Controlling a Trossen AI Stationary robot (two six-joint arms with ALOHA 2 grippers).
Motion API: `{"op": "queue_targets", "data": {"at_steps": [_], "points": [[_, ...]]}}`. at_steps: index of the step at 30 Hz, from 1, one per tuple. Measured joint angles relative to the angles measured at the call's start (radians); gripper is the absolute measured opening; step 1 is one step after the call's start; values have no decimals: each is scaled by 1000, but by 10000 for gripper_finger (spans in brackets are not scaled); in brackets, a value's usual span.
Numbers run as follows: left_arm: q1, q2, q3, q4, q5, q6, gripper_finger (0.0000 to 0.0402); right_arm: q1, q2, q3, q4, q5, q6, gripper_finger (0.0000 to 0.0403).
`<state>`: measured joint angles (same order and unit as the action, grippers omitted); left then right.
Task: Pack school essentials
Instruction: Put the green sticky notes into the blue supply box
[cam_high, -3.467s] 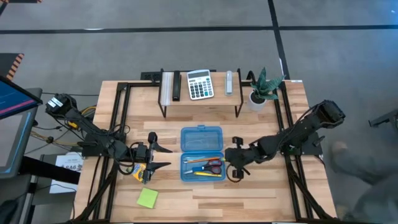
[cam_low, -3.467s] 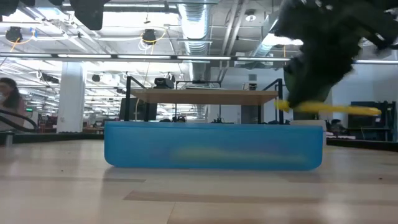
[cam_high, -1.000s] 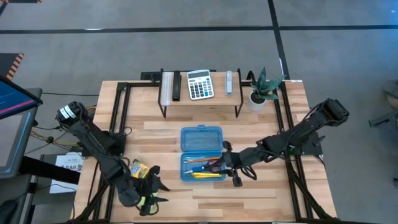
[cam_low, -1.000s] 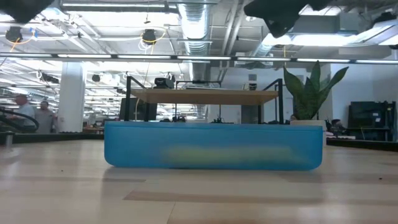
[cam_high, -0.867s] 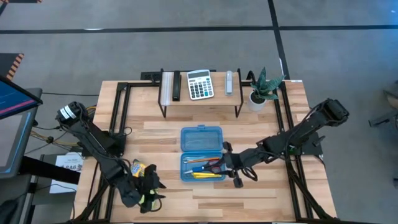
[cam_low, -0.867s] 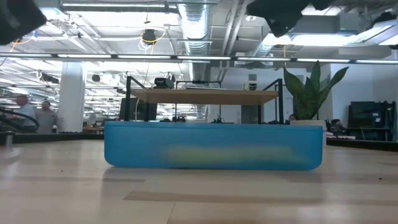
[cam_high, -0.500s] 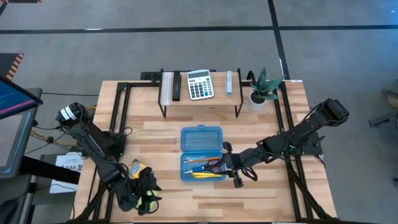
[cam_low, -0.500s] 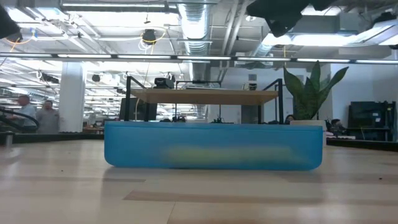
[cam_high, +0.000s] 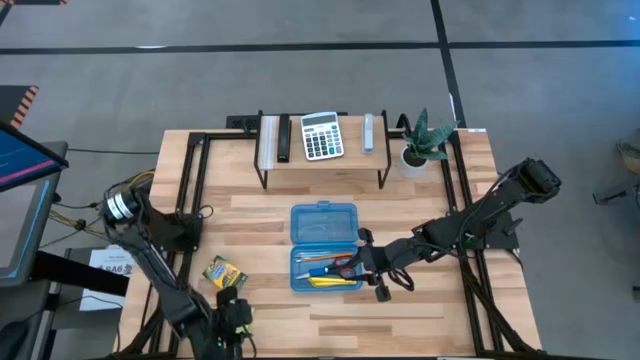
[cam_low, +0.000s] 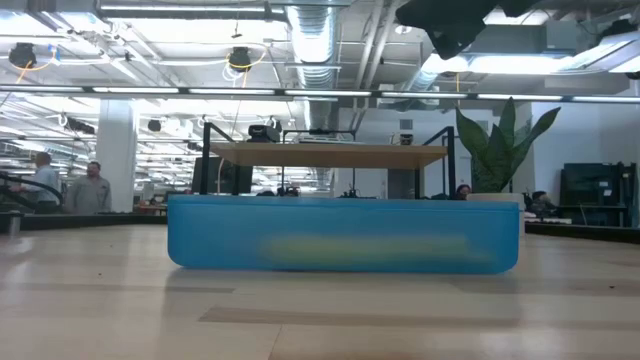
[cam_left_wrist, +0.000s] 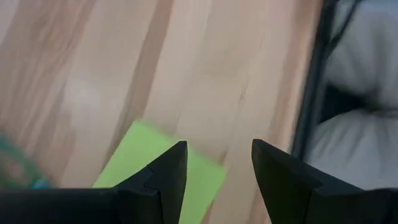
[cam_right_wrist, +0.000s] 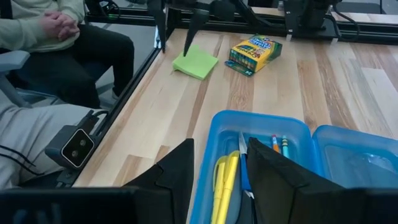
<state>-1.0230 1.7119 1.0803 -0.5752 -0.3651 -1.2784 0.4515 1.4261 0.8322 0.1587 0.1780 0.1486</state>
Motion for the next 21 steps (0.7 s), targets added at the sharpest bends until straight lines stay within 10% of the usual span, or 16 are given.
{"op": "queue_targets", "data": {"at_steps": [21], "points": [[-123, 78, 29, -80, -47, -233, 167, 6, 0, 0, 9, -1, 1, 163]]}}
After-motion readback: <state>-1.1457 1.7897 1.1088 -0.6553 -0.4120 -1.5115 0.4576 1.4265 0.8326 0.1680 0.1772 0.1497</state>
